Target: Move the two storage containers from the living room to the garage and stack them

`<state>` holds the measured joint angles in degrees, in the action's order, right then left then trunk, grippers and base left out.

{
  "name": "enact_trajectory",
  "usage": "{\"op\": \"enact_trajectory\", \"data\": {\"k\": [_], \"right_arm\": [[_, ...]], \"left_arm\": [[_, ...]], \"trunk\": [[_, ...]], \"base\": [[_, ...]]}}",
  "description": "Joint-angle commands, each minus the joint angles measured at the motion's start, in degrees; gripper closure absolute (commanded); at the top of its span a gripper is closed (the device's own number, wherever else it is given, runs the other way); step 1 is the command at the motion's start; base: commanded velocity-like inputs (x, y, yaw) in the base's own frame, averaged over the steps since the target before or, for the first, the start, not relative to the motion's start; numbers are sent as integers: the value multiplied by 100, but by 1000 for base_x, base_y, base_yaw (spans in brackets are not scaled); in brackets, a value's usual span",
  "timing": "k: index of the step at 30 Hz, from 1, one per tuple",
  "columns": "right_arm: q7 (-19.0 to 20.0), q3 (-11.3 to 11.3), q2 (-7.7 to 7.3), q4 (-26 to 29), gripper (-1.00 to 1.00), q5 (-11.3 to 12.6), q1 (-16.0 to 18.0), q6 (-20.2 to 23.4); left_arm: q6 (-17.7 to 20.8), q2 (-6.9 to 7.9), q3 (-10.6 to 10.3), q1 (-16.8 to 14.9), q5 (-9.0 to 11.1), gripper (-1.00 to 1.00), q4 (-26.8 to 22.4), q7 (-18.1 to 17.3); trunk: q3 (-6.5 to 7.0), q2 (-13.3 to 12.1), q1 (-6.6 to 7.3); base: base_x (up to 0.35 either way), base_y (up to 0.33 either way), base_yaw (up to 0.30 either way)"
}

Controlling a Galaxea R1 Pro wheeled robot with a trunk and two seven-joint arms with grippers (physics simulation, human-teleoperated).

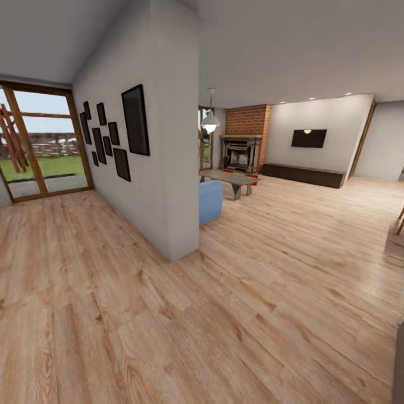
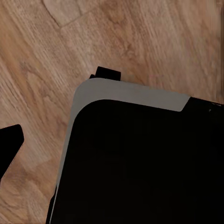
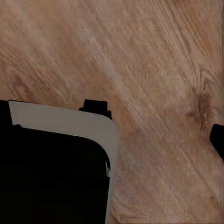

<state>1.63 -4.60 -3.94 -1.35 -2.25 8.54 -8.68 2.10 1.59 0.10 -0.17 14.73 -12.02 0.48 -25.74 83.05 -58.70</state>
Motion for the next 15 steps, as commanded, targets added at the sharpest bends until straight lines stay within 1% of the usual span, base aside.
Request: {"op": "enact_trajectory", "data": {"k": [1, 15], "right_arm": [[4, -41, -1, -14, -100, -10, 7, -28], [4, -41, -1, -14, -100, -17, 7, -28]], "left_arm": [[21, 0, -1, -1, 40, -100, -10, 5], [19, 0, -1, -1, 40, -100, -9, 3]], "trunk": [[-6, 3, -3], [-6, 3, -3]], "base": [[324, 0, 0], [324, 0, 0]]}}
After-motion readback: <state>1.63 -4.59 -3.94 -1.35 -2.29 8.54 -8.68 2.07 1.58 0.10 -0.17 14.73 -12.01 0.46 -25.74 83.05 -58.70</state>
